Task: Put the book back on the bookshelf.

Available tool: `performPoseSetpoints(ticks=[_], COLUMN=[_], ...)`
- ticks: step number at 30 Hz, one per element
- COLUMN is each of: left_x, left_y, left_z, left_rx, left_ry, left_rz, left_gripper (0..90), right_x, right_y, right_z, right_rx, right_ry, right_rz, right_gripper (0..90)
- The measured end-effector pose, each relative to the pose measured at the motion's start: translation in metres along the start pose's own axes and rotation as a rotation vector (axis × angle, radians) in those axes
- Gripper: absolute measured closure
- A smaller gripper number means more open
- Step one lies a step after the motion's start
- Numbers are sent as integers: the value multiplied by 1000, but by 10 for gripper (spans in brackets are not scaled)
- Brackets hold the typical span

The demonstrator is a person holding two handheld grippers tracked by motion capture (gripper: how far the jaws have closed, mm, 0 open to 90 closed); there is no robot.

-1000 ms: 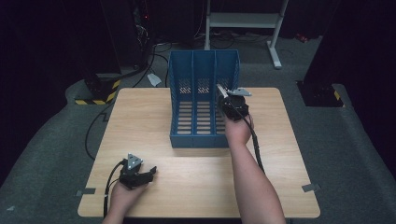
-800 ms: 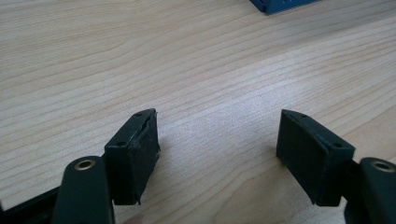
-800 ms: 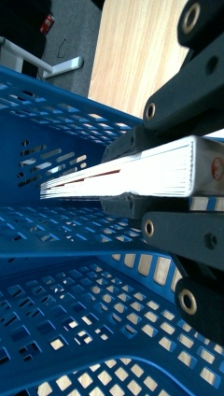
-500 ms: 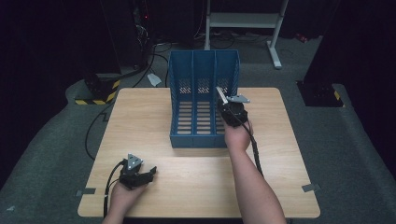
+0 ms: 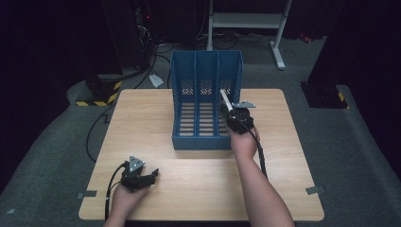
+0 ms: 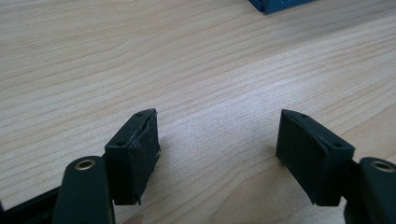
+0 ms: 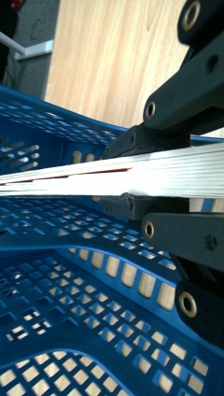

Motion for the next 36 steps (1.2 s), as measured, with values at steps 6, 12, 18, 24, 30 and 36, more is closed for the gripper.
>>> performPoseSetpoints(ticks=[6,12,18,24,30,36], left_x=[0,0,0,0,0,0], left_y=[0,0,0,0,0,0], left_z=[0,0,0,0,0,0], left_rx=[1,0,1,1,0,0], left_ry=[0,0,0,0,-1,0], left_rz=[0,0,0,0,1,1], left_gripper=[297,297,297,297,297,297], right_x=[2,-1,-12,-22,-24,-23], right_y=[-1,-3,-9,-16,-18,-18], right_z=[2,0,-1,0,0,5], right_rx=[-3,-18,-20,-12,-3,27], right_ry=[12,6,3,20,8,18], right_rz=[4,29,41,74,83,70], right_gripper=[738,658,658,701,717,759])
Point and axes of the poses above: each handheld gripper's, and its own axes: y roughly backward along the jaws, x roughly out of its underside, z roughly to its left, the point moved 1 cm from there along -y, roughly forward along the jaws, and after that the axes turned 6 degrees about -z, right-handed, at the moved point
